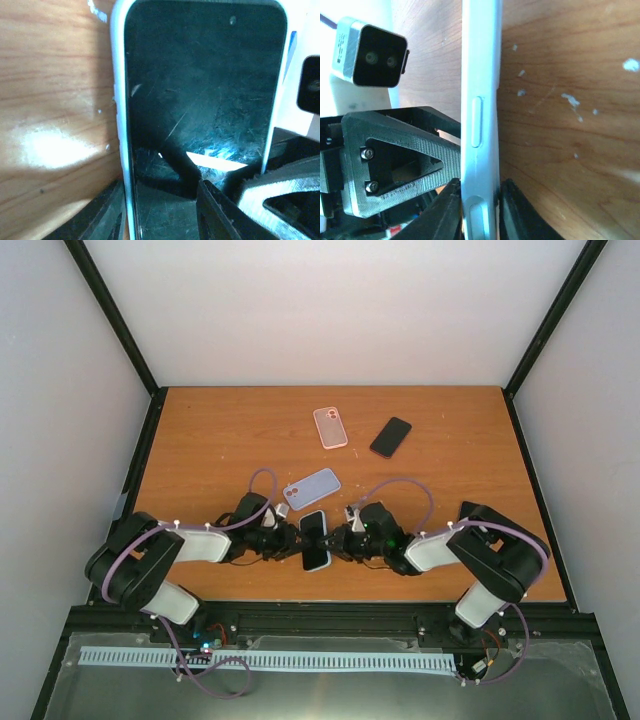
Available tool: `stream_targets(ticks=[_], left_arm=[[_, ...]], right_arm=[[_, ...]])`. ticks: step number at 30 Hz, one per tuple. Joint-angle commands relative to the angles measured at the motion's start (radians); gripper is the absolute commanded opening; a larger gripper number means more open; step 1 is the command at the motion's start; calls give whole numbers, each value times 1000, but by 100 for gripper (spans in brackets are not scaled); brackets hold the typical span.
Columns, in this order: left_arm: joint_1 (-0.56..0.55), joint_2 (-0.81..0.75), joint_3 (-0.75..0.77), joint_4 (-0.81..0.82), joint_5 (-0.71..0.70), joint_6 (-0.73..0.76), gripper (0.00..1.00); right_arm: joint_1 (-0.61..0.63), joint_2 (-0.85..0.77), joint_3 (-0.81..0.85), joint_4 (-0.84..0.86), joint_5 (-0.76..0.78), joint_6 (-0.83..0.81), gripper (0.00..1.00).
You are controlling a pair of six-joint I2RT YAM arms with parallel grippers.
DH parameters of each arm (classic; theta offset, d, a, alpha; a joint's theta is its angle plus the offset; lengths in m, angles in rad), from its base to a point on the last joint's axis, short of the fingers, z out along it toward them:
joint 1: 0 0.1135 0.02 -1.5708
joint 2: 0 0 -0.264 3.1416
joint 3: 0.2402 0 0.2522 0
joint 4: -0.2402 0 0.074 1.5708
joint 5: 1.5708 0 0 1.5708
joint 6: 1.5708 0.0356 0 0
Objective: Put the phone into the phone case
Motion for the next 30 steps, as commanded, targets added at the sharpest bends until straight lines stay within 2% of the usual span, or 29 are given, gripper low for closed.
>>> stream_targets(ticks=[1,5,9,12,16,22,26,30], left_arm=[[-20,2,-10,-9,39,-8,40],[-14,-56,4,-47,28,13,50],[22,-188,-17,-54,40,30,71],[67,-300,-43,-47,75,37,78],[88,-412,-51,-14,157,50,79],[89,-516,-90,158,269,-27,66],[87,-517,-119,298,316,-90,64],[82,-462,-137,402,354,-137,66]], right_arm=[[10,-50,59,-85,26,-79,17],[2,-101,58,-118,37,-122,7],[-13,-202,23,-123,38,-149,6],[-23,-303,-8,-117,33,-152,6],[-24,-443,-38,-106,39,-137,6],[-24,-533,-61,-11,9,-64,7],[-24,-542,-73,40,34,1,7],[-24,-536,-85,106,61,62,7]])
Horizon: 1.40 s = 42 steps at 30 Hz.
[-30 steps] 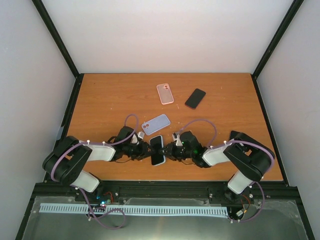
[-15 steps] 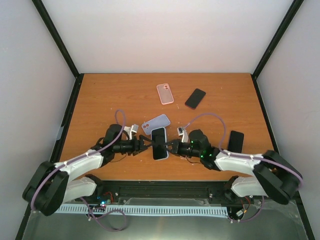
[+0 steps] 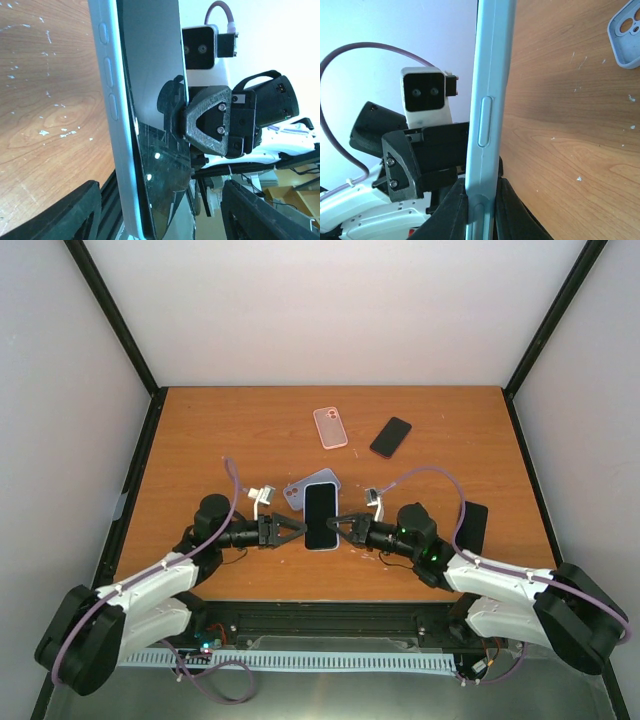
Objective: Put the phone into the phone case
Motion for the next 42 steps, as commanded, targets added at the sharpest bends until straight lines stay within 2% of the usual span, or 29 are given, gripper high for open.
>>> stream_targets(ticks=[1,4,6,8,12,21,27,33,35,38,40,42], left_arm=[[-7,52,-12,187,75,-67,67],[-26,87,2,209,89,-68,67],[-45,105,13,220,88,-64,63],[-59,121,18,230,79,-65,52],[-63,145,1,272,60,-97,24],[-63,174,10,303,33,-108,1],[-63,166,15,330,0,-137,3],[-63,163,14,313,-30,-148,6],[-63,165,17,304,-37,-151,7],[-63,174,32,279,-35,-146,11],[-63,176,39,272,-32,-144,19],[-63,172,41,262,-29,-142,31]], right_arm=[[-6,-12,-4,171,34,86,7],[-6,3,-5,196,51,112,8],[-6,14,-5,215,56,127,8],[-7,26,-8,236,60,141,8],[-8,55,-15,278,55,165,9],[-8,70,-26,224,-16,117,40],[-6,83,-53,251,-61,127,55],[-5,92,-54,244,-94,137,55],[-2,95,-56,252,-100,142,51],[-1,87,-62,259,-92,149,36],[0,77,-65,255,-72,154,28],[0,69,-67,250,-58,163,24]])
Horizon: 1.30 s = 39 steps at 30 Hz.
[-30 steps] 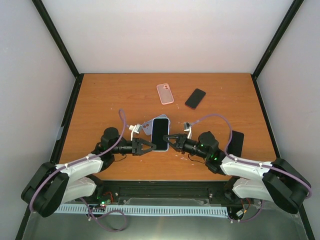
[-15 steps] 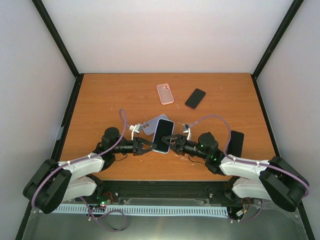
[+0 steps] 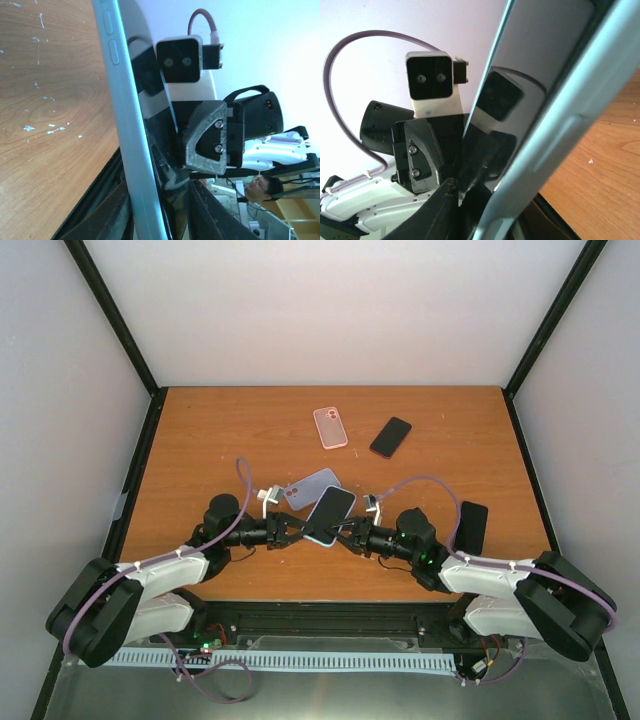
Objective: Put the phone into the phone case
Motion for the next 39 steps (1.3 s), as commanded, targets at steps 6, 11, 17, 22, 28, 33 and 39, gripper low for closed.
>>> stream_targets(ticks=[6,11,17,22,28,33,39], left_arm=[[-9,-19,36,-32,-28,32,38],[-11,-6,40,-38,-19,44,16],[-12,-7,46,-35,-37,48,5],[-12,7,55,13,-51,22,0],[-12,7,54,47,-75,2,0],[-13,3,45,30,-119,-10,0],[-14,18,84,-46,-141,28,0]], right_arm=[[4,-33,-30,113,28,57,18],[5,-28,-20,90,17,39,17],[4,-47,-28,67,-14,41,43],[15,-92,-60,63,5,53,52],[44,-78,-43,46,9,62,49],[47,-47,-34,83,-5,82,39],[49,-36,-42,101,1,96,8]])
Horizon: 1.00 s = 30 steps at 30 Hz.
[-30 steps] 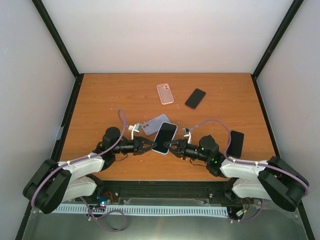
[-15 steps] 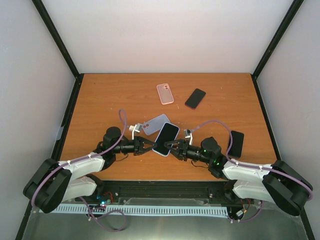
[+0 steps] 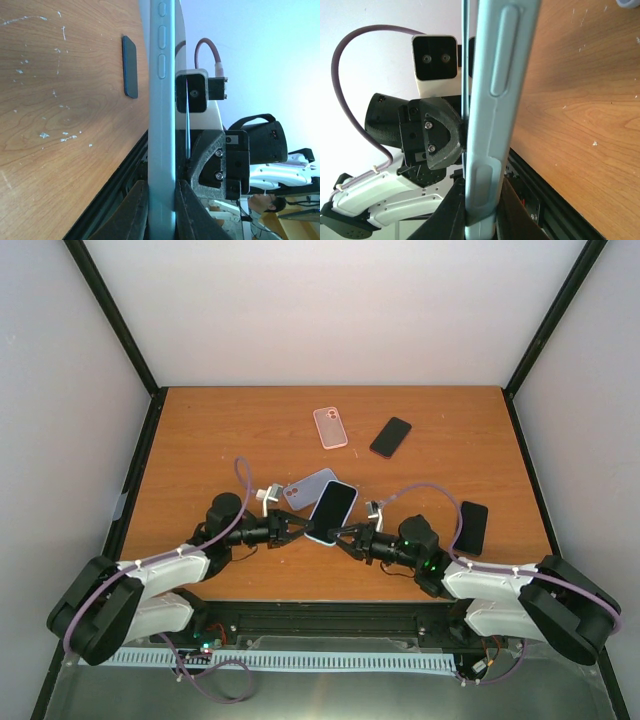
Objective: Put the phone into the phone case
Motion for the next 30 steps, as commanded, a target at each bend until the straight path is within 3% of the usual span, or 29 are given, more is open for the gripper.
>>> stream_targets(ticks=[1,8,12,20,24,30], left_arm=[[-6,10,81,-37,-64,69,0],[-7,6,104,-130,-57,154,0],[-7,1,104,-135,34,181,0],[-6,-83,94,-206,201,219,0],[-8,-153,74,-237,225,221,0],[-8,-203,45,-254,235,214,0]], right_arm=[[15,-3,7,76,-14,19,4],[15,-24,5,13,-2,7,4],[15,-69,26,-88,23,-49,31],[13,-211,62,-347,149,-150,69],[12,-257,66,-410,213,-166,74],[9,-268,85,-433,244,-153,70]])
